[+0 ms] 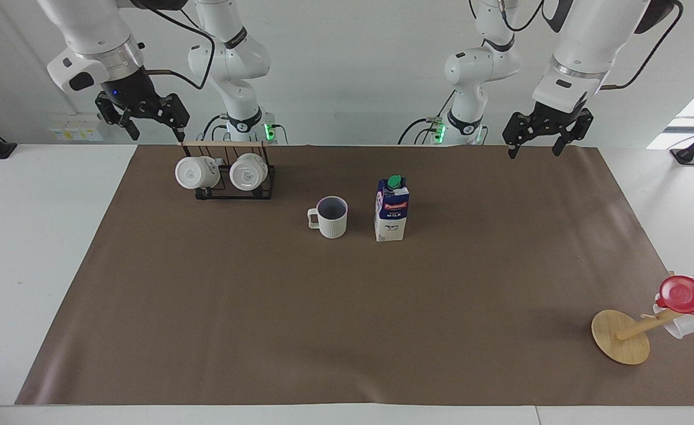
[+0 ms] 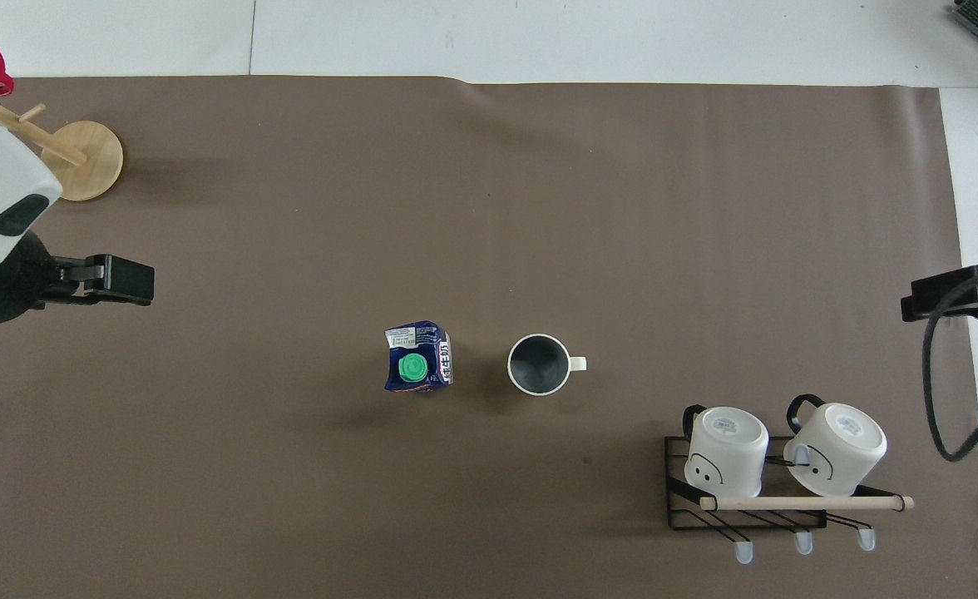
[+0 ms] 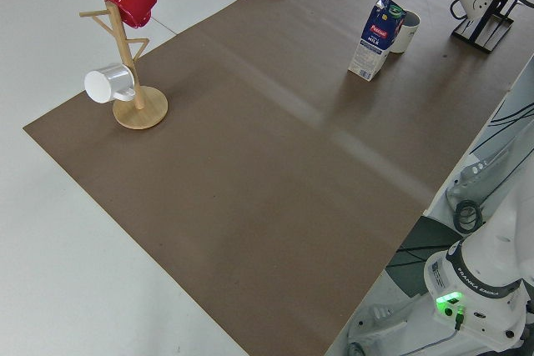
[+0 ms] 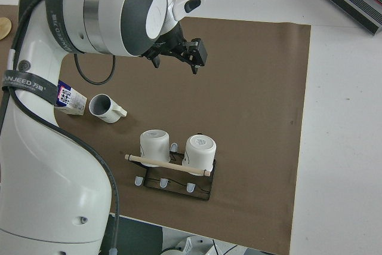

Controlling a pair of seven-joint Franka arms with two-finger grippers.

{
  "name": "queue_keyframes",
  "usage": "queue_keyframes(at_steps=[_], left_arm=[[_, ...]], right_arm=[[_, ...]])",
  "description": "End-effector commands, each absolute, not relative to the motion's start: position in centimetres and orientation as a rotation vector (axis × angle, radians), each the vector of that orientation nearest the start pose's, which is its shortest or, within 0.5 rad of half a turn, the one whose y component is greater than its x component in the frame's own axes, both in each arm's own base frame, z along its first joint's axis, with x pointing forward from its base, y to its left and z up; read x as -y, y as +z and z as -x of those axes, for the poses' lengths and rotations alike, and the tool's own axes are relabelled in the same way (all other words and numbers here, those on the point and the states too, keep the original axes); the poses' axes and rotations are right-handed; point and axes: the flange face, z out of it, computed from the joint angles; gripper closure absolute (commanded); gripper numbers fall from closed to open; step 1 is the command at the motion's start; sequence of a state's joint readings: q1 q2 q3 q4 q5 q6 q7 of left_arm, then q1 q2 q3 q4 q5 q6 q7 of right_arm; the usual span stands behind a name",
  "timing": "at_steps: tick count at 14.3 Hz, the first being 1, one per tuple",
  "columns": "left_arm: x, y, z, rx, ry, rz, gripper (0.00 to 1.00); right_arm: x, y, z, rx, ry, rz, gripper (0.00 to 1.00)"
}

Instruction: Place cup and milk on table

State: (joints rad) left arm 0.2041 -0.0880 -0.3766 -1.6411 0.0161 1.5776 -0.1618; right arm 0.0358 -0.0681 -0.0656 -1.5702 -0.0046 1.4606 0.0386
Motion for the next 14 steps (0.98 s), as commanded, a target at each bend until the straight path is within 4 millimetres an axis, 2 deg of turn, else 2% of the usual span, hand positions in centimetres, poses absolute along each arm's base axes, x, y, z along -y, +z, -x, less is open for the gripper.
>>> queue_keyframes(at_steps=[1,2,6,8,14], left_arm=[[8.7,64.2,-51.8,0.005,-0.018,3.104,0.0],[9.0,64.0,-51.9,-0.007,-0.011,3.106,0.0],[7.5,64.3,-51.8,0.03,-0.001,3.125,0.0],[7.5,64.2,-51.8,-0.042,0.006,3.136,0.0],[7.4,64.6,-51.6,-0.049,0.002,3.156,0.0]], right_arm=[[1.7,65.4,-51.9,-0.132,0.039,3.12,0.0],[1.7,65.4,-51.8,-0.127,0.044,3.12,0.0],[1.7,65.4,-51.9,-0.125,0.041,3.121,0.0],[1.5,65.4,-52.0,-0.119,0.036,3.13,0.0],[1.7,65.4,-52.0,-0.125,0.039,3.136,0.0]])
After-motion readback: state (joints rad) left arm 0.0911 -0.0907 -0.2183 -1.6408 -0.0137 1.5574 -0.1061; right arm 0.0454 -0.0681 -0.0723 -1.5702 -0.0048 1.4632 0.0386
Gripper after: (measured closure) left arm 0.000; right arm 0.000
